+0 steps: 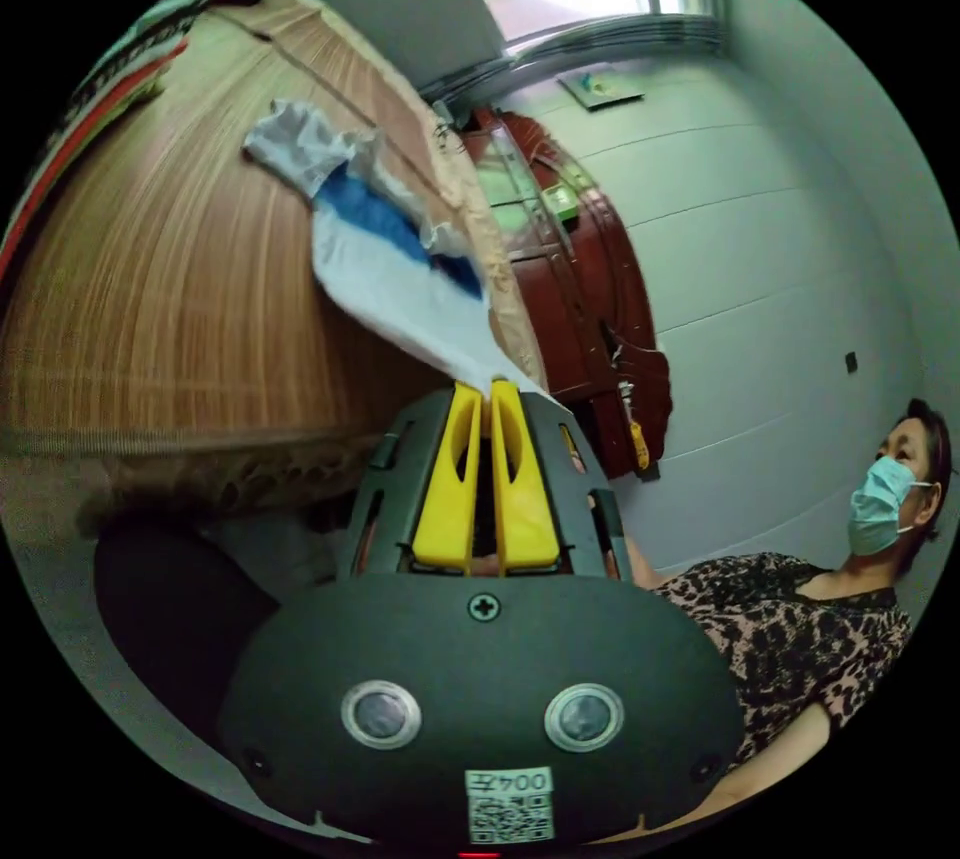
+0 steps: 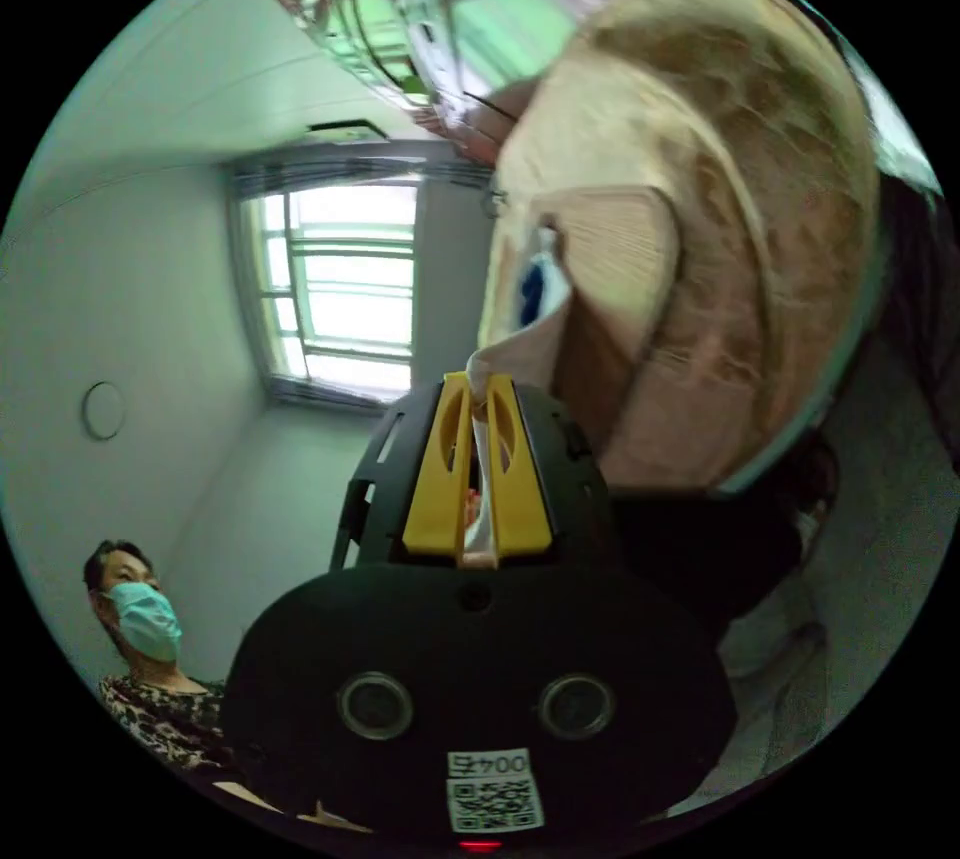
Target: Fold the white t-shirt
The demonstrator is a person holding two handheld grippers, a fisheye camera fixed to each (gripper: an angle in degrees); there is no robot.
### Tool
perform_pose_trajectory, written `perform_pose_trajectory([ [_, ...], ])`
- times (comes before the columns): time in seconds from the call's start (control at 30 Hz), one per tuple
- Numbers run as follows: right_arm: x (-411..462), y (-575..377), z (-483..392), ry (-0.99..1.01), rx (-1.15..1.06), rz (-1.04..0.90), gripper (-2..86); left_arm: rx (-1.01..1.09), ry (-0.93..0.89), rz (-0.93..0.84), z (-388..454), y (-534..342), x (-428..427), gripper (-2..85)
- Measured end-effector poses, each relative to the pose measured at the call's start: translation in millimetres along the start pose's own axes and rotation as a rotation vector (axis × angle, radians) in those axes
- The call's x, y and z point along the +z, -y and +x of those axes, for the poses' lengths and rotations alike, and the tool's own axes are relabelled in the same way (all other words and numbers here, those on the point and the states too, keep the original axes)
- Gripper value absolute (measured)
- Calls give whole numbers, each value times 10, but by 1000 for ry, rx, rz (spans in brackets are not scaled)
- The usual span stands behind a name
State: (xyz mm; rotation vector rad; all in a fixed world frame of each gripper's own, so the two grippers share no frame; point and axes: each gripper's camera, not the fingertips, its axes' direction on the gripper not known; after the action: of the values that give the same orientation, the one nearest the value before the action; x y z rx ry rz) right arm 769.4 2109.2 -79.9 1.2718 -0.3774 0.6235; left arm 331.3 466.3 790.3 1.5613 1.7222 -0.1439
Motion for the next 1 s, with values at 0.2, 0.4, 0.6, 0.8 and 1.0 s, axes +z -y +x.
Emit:
perform_pose_trajectory([
  [0.2, 169, 292, -2114, 134, -358, -50, 29, 269, -188, 228, 1980, 1326, -1020, 26],
  [0.4, -35, 4, -4626, 215, -725, 10, 28, 597, -281, 415, 4779, 2166, -2367, 26],
  [0.6, -411, -641, -6046, 184, -954, 72, 26, 806, -239, 529, 6757, 2066, -3414, 27],
  [0.8, -761, -1332, -6488, 216, -1055, 61, 25, 855, -247, 570, 7438, 1580, -3914, 27],
  [1.0, -1189, -1950, -6661, 242, -1142, 41, 23, 960, -241, 624, 7918, 675, -4237, 27],
])
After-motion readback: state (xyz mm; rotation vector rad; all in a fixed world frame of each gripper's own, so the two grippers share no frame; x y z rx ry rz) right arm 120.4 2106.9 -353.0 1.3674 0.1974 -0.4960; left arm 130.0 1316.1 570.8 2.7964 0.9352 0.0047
